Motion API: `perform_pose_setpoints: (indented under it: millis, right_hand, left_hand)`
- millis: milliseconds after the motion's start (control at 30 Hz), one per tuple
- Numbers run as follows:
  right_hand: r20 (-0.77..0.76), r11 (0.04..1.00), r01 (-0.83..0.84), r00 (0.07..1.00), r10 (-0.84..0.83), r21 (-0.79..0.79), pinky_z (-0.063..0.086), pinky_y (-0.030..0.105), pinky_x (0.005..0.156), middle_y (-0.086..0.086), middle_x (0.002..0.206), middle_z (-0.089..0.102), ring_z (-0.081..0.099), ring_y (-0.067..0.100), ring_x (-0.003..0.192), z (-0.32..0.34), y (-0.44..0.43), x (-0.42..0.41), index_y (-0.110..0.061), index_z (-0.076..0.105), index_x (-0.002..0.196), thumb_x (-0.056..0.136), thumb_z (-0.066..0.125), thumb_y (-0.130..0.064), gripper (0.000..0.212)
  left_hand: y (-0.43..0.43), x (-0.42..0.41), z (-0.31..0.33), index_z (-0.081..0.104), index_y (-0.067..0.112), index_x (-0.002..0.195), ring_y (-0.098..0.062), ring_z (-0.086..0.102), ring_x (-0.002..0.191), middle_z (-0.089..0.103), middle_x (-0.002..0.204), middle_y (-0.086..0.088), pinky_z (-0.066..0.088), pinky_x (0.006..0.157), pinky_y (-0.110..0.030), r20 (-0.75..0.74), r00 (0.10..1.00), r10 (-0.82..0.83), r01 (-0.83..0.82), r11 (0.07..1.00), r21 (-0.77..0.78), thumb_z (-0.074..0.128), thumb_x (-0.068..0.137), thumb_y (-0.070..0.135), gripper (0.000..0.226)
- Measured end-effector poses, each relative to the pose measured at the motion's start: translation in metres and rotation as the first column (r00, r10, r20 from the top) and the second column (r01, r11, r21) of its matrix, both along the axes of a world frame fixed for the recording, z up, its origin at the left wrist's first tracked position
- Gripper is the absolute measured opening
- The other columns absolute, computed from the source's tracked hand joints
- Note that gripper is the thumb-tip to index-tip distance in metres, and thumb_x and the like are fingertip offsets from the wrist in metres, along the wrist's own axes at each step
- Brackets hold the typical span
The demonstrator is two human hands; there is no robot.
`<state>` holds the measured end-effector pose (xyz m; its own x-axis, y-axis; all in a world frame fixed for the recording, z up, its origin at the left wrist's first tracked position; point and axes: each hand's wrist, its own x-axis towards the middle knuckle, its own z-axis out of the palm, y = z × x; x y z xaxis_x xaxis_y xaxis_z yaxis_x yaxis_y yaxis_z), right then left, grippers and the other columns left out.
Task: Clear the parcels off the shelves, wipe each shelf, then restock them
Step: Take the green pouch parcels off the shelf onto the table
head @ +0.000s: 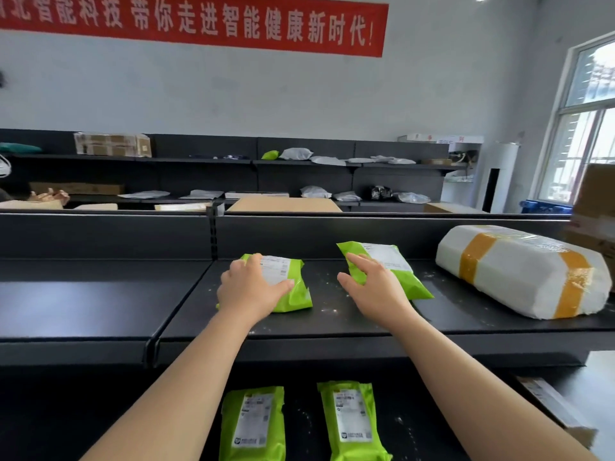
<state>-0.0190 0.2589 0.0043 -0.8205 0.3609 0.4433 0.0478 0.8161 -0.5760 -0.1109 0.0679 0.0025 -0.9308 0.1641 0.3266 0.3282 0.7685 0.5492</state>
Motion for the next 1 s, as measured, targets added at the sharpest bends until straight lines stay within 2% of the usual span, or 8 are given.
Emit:
perform_pose_setpoints:
  millis: [100,233,333,400,633,800,900,1000]
  right_hand:
    - [0.025,0.991,0.089,0.995,-0.092,0.102,0.024,0.031,0.112,0.006,0.155,0.033,0.026,0.020,0.144,0.004,0.018,-0.009,-0.022,0.042,0.145,0.091,0.058,-0.042,0.060]
    - [0.089,0.938,0.234,0.960,-0.264,0.255,0.015,0.039,0.115,0.013,0.155,0.027,0.018,0.029,0.144,0.003,0.042,-0.019,-0.026,0.037,0.145,0.084,0.058,-0.057,0.072]
    - [0.174,0.922,0.294,0.923,-0.342,0.254,0.014,0.045,0.115,0.016,0.157,0.020,0.013,0.033,0.145,0.001,0.058,-0.027,-0.028,0.024,0.150,0.076,0.056,-0.072,0.092]
    - [0.207,0.913,0.318,0.904,-0.373,0.254,0.019,0.047,0.112,0.016,0.155,0.022,0.017,0.034,0.142,0.001,0.065,-0.032,-0.027,0.020,0.151,0.070,0.055,-0.078,0.102]
    - [0.315,0.921,0.351,0.866,-0.388,0.170,0.032,0.051,0.102,0.015,0.141,0.033,0.034,0.036,0.129,0.001,0.071,-0.045,-0.023,0.015,0.149,0.058,0.059,-0.085,0.118]
    - [0.322,0.914,0.359,0.856,-0.403,0.191,0.030,0.054,0.103,0.017,0.144,0.029,0.031,0.037,0.131,-0.001,0.074,-0.050,-0.024,0.012,0.150,0.055,0.057,-0.088,0.123]
    - [0.319,0.917,0.347,0.862,-0.394,0.196,0.029,0.056,0.104,0.017,0.147,0.026,0.029,0.037,0.133,-0.001,0.075,-0.054,-0.026,0.008,0.152,0.055,0.055,-0.089,0.125]
    - [0.328,0.914,0.356,0.855,-0.402,0.194,0.034,0.053,0.101,0.017,0.143,0.032,0.034,0.037,0.130,-0.003,0.075,-0.058,-0.027,0.008,0.151,0.056,0.056,-0.087,0.122]
  left_hand:
    - [0.016,-0.013,-0.002,0.022,0.023,0.146,-0.035,0.028,0.133,0.029,0.146,-0.012,0.030,0.104,-0.049,0.056,0.996,0.063,-0.056,0.991,-0.125,0.060,0.066,0.077,0.105]
    - [0.031,-0.022,-0.009,0.006,0.025,0.149,-0.037,0.013,0.141,0.012,0.154,-0.015,0.019,0.110,-0.056,0.146,0.978,0.147,-0.111,0.967,-0.229,0.056,0.052,0.090,0.127]
    - [0.038,-0.028,-0.011,-0.003,0.027,0.149,-0.039,0.011,0.141,0.007,0.155,-0.017,0.016,0.111,-0.060,0.208,0.959,0.191,-0.130,0.952,-0.276,0.056,0.042,0.094,0.139]
    - [0.043,-0.032,-0.011,-0.008,0.028,0.149,-0.040,0.011,0.142,0.005,0.155,-0.018,0.016,0.111,-0.060,0.228,0.949,0.218,-0.145,0.943,-0.299,0.057,0.039,0.095,0.144]
    - [0.052,-0.043,-0.019,-0.007,0.027,0.147,-0.036,0.025,0.132,0.020,0.145,-0.020,0.029,0.106,-0.050,0.205,0.932,0.298,-0.221,0.918,-0.328,0.061,0.045,0.087,0.137]
    - [0.055,-0.046,-0.022,-0.005,0.026,0.146,-0.034,0.029,0.125,0.026,0.137,-0.018,0.032,0.099,-0.047,0.170,0.941,0.293,-0.238,0.929,-0.284,0.064,0.047,0.080,0.132]
    - [0.055,-0.045,-0.024,-0.003,0.025,0.145,-0.034,0.032,0.122,0.028,0.136,-0.018,0.033,0.097,-0.047,0.109,0.951,0.289,-0.256,0.936,-0.243,0.064,0.048,0.079,0.129]
    - [0.055,-0.045,-0.022,-0.004,0.026,0.143,-0.034,0.033,0.118,0.026,0.135,-0.019,0.033,0.095,-0.048,0.000,0.957,0.290,-0.285,0.940,-0.188,0.061,0.047,0.080,0.128]
